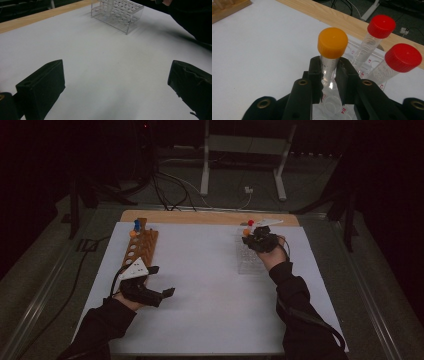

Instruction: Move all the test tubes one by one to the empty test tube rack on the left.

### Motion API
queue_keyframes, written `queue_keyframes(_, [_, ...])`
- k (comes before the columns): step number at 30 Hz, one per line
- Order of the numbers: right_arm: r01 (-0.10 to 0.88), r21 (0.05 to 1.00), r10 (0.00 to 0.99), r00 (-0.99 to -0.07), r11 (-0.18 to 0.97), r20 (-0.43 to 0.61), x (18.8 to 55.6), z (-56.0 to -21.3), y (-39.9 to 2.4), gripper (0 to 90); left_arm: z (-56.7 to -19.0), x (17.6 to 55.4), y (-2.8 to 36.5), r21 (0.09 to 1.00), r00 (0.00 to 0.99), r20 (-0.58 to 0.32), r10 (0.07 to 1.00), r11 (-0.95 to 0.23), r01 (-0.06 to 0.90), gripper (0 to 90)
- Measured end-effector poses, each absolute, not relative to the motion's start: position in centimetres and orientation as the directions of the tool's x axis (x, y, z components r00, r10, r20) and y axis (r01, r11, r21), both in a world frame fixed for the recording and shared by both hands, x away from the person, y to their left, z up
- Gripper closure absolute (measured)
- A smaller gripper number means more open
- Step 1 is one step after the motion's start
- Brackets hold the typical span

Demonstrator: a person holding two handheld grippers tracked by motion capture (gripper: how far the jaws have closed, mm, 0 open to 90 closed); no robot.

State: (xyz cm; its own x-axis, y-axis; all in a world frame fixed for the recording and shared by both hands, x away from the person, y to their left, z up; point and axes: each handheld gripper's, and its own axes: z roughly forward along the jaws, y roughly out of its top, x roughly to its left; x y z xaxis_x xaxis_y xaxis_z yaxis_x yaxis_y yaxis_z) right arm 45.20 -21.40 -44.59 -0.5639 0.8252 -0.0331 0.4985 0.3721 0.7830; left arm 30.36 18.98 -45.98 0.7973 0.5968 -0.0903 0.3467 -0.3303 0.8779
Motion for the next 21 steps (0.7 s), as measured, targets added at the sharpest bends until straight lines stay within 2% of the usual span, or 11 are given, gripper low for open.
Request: queue_keyframes(21, [0.401,0.838,0.808,-0.585,0.37,-0.077,43.4,-39.5,-21.6,75.4,-45.8,30.4,18.9,0.877,0.8,-0.095,0.592,-0.33,0.349,1.9])
